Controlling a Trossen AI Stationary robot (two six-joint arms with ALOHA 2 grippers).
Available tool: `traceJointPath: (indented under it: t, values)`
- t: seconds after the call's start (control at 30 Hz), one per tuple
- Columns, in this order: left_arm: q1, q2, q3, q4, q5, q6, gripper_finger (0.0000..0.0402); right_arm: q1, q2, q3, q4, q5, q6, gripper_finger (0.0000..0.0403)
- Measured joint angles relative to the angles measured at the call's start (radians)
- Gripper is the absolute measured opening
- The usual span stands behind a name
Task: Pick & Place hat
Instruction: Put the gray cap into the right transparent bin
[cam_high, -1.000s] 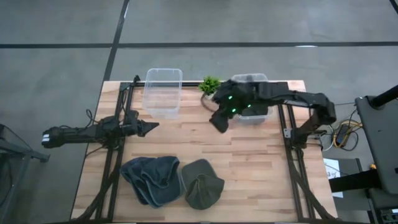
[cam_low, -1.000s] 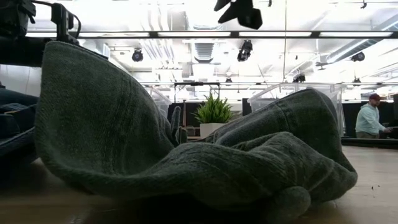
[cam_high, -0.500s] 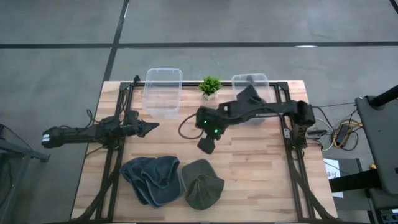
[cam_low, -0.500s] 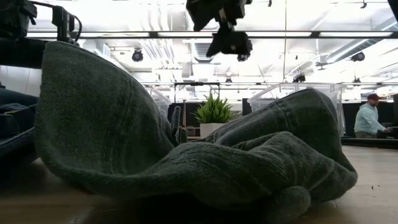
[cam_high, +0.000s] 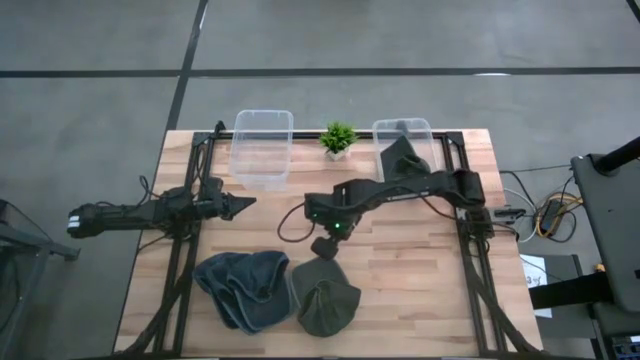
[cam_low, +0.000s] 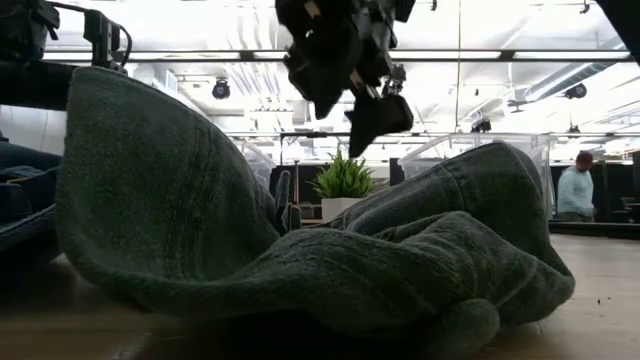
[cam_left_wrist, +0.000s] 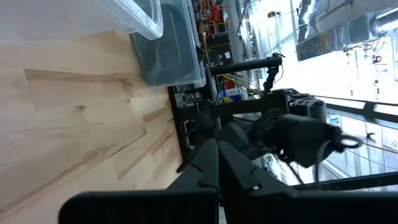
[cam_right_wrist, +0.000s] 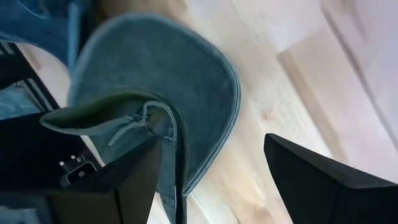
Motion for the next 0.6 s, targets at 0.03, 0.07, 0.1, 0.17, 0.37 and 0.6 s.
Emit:
traceJointPath:
  t: [0.03, 0.07, 0.1, 0.17, 0.37, 0.6]
  values:
    - [0.000, 0.000, 0.000, 0.000, 0.000, -0.002, 0.0000, 0.002, 0.008, 0.000, -0.006, -0.005, 0.007, 0.0276]
    - [0.000, 0.000, 0.000, 0.000, 0.000, -0.005, 0.0000, 0.003, 0.017, 0.000, -0.007, -0.013, 0.013, 0.0277]
    - [0.000, 0.000, 0.000, 0.000, 0.000, -0.005, 0.0000, 0.005, 0.026, 0.000, -0.007, -0.022, 0.019, 0.0277]
    - [0.000, 0.000, 0.000, 0.000, 0.000, -0.006, 0.0000, 0.009, 0.043, 0.000, -0.008, -0.034, 0.026, 0.0275]
    - [0.000, 0.000, 0.000, 0.001, 0.000, -0.007, 0.0000, 0.025, 0.095, 0.000, -0.006, -0.040, 0.021, 0.0263]
    - [0.000, 0.000, 0.000, 0.002, 0.000, -0.020, 0.0000, 0.029, 0.135, 0.000, -0.004, -0.061, 0.010, 0.0251]
